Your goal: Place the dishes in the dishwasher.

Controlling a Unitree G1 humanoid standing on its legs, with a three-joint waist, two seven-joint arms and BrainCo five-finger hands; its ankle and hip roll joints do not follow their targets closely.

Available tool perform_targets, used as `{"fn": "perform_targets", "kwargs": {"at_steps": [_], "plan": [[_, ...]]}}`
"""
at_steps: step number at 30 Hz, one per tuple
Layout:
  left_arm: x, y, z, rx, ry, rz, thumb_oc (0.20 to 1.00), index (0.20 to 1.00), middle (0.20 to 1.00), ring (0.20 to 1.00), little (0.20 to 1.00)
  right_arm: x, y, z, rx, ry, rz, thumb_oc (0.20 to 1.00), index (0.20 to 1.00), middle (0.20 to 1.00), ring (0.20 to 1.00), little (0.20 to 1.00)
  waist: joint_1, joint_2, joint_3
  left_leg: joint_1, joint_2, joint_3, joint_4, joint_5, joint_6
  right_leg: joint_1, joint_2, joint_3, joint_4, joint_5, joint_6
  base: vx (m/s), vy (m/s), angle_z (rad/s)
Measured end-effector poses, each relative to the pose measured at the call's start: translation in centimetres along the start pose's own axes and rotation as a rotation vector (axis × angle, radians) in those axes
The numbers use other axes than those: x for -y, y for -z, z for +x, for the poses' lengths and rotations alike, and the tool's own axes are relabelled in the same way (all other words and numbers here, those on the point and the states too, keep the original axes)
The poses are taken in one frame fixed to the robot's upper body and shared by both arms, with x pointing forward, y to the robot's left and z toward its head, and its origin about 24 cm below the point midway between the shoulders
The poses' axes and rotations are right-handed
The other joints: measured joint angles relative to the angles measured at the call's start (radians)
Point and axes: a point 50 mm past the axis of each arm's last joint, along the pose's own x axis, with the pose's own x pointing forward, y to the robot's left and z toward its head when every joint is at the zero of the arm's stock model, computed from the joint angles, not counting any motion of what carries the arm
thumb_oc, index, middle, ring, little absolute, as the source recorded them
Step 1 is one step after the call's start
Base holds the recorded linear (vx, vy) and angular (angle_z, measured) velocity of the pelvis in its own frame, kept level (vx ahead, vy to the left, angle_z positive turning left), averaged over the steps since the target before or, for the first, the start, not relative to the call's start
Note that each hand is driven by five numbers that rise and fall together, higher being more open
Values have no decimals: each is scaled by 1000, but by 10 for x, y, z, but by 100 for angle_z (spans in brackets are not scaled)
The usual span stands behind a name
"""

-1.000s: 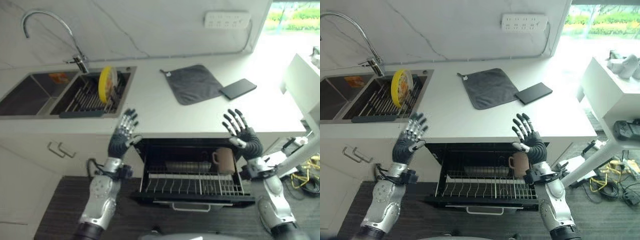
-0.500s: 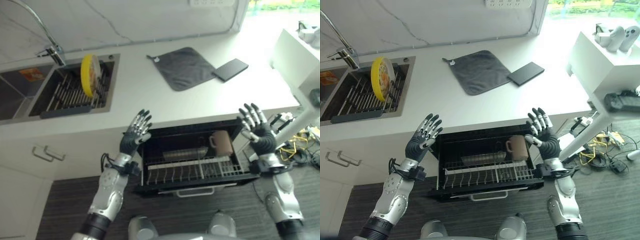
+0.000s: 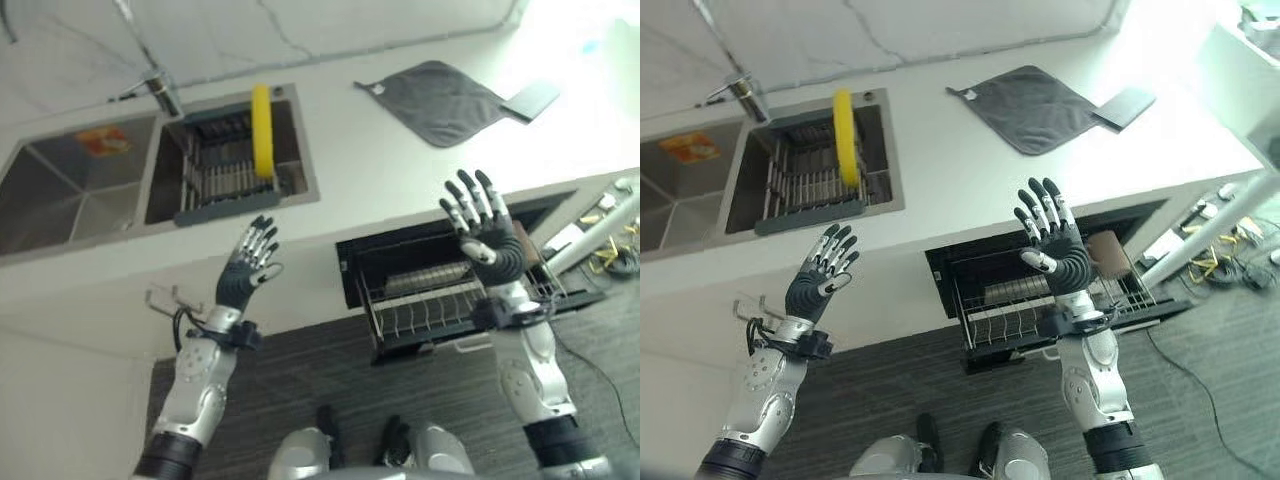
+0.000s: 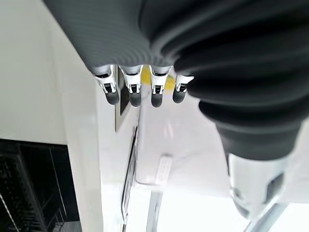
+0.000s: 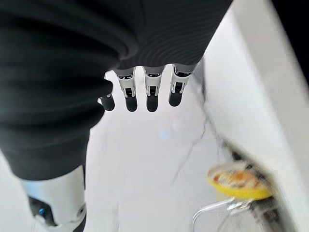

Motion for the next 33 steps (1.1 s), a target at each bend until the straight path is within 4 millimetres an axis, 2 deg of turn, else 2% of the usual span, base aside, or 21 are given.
{"fn": "perform_targets", "kwargs": {"at_steps": [1,3,6,8,9,10,12,13,14,15,16,17,18,20,22,24,26,27,28,30,33], "plan": [[2,2,-2,-3,-2,-14,1000,1000,1000,1000,1000,1,3,-5,-19,9,2,1000,1000,1000,1000,1000,-2,6,-6,-1,0,-2,1,1,1,11,10,-3,-23,13,-16,-75,-48,16],[3,7,-7,-25,4,-22,1000,1000,1000,1000,1000,4,4,-13,-39,28,-6,1000,1000,1000,1000,1000,-3,14,-20,-21,0,-17,19,4,3,9,12,-5,-26,12,-16,-64,19,22],[8,9,-6,-30,39,-27,1000,1000,1000,1000,1000,6,1,-10,-30,36,-21,1000,1000,1000,1000,1000,10,24,-28,-68,-2,-58,88,10,-6,-14,-8,-1,-15,-2,-24,24,147,8],[9,11,-9,-44,42,-30,1000,1000,1000,1000,1000,6,4,-10,-36,37,-16,1000,1000,1000,1000,1000,19,26,-30,-73,3,-107,104,0,-18,-21,-20,43,-9,-10,-34,146,312,-42],[8,12,-11,-49,39,-30,1000,1000,1000,1000,1000,7,4,-11,-41,40,-18,1000,1000,1000,1000,1000,15,23,-32,-72,20,-123,101,0,-22,-21,-26,62,-11,-5,-26,163,319,-59],[7,13,-11,-55,39,-28,1000,1000,1000,1000,1000,10,6,-14,-51,52,-23,1000,1000,1000,1000,1000,9,23,-39,-75,59,-174,92,7,-66,-22,-18,85,-21,8,2,269,458,-74],[6,15,-14,-64,36,-26,1000,1000,1000,1000,1000,12,7,-17,-73,49,-34,1000,1000,1000,1000,1000,10,33,-52,-88,183,-245,-1,34,-113,-47,-4,181,-24,17,13,321,567,-111],[5,18,-15,-77,35,-26,1000,1000,1000,1000,1000,13,7,-18,-83,44,-41,1000,1000,1000,1000,1000,10,35,-53,-91,203,-237,-20,35,-113,-46,-10,193,-23,23,7,292,557,-87],[6,21,-15,-89,55,-17,1000,1000,1000,1000,1000,17,6,-22,-98,52,-60,1000,1000,1000,1000,1000,-7,47,-63,-126,212,-219,31,33,-109,-31,-21,202,-23,37,38,342,610,-39],[5,24,-15,-101,60,-8,1000,1000,1000,1000,1000,18,7,-25,-107,64,-61,1000,1000,1000,1000,1000,-7,49,-65,-118,205,-164,36,32,-101,-26,-34,196,-20,27,34,321,516,-37],[3,26,-15,-114,65,2,1000,1000,1000,1000,1000,19,7,-27,-108,83,-58,1000,1000,1000,1000,1000,-10,64,-80,-98,171,-143,33,60,-100,-21,-63,203,-2,19,59,237,361,-34],[3,25,-14,-113,70,9,1000,1000,1000,1000,1000,18,9,-29,-110,95,-45,1000,1000,1000,1000,1000,-8,49,-83,-94,149,-129,41,68,-102,-19,-89,204,1,18,70,198,308,-32],[4,23,-12,-113,90,37,1000,1000,1000,1000,1000,16,13,-35,-117,115,-25,1000,1000,1000,1000,1000,-10,15,-88,-74,101,-116,18,66,-93,-10,-134,203,-9,33,81,142,214,-3],[5,19,-7,-118,142,92,1000,1000,1000,1000,1000,12,19,-43,-128,147,9,1000,1000,1000,1000,1000,-19,-25,-96,-44,35,-99,-21,74,-53,7,-189,195,-21,95,102,127,204,-3],[1,17,-8,-129,156,137,1000,1000,1000,1000,1000,9,21,-44,-123,158,29,1000,1000,1000,1000,1000,-12,-21,-96,-15,26,-69,-43,69,-36,-5,-196,189,-26,169,90,46,135,-38],[-5,13,-8,-132,145,163,1000,1000,1000,1000,1000,6,23,-42,-112,151,45,1000,1000,1000,1000,1000,-6,-27,-97,-2,29,-17,-47,59,-23,-23,-202,138,-33,225,90,-7,85,-67],[-10,10,-7,-121,119,173,1000,1000,1000,1000,1000,5,21,-36,-93,130,47,1000,1000,1000,1000,1000,-1,-29,-95,1,32,40,-56,50,-9,-45,-201,49,-46,265,87,24,-29,-80],[-10,9,-8,-120,113,169,1000,1000,1000,1000,1000,4,21,-35,-95,123,48,1000,1000,1000,1000,1000,-2,-26,-95,5,44,48,-65,49,-7,-58,-165,52,-20,209,109,41,-84,-37],[-8,9,-8,-119,114,164,1000,1000,1000,1000,1000,4,22,-35,-99,120,49,1000,1000,1000,1000,1000,-11,-29,-95,5,50,49,-65,49,-8,-57,-126,53,-13,169,104,31,-93,-26],[-4,11,-11,-119,103,149,1000,1000,1000,1000,1000,2,22,-33,-105,102,54,1000,1000,1000,1000,1000,9,-47,-93,18,47,72,-64,47,-22,-29,-68,49,-74,116,60,45,-115,-34],[-1,18,-15,-135,65,111,1000,1000,1000,1000,1000,6,22,-32,-127,87,33,1000,1000,1000,1000,1000,14,-21,-75,-1,97,56,19,16,-57,26,-5,53,-158,114,34,26,-212,-15]]}}
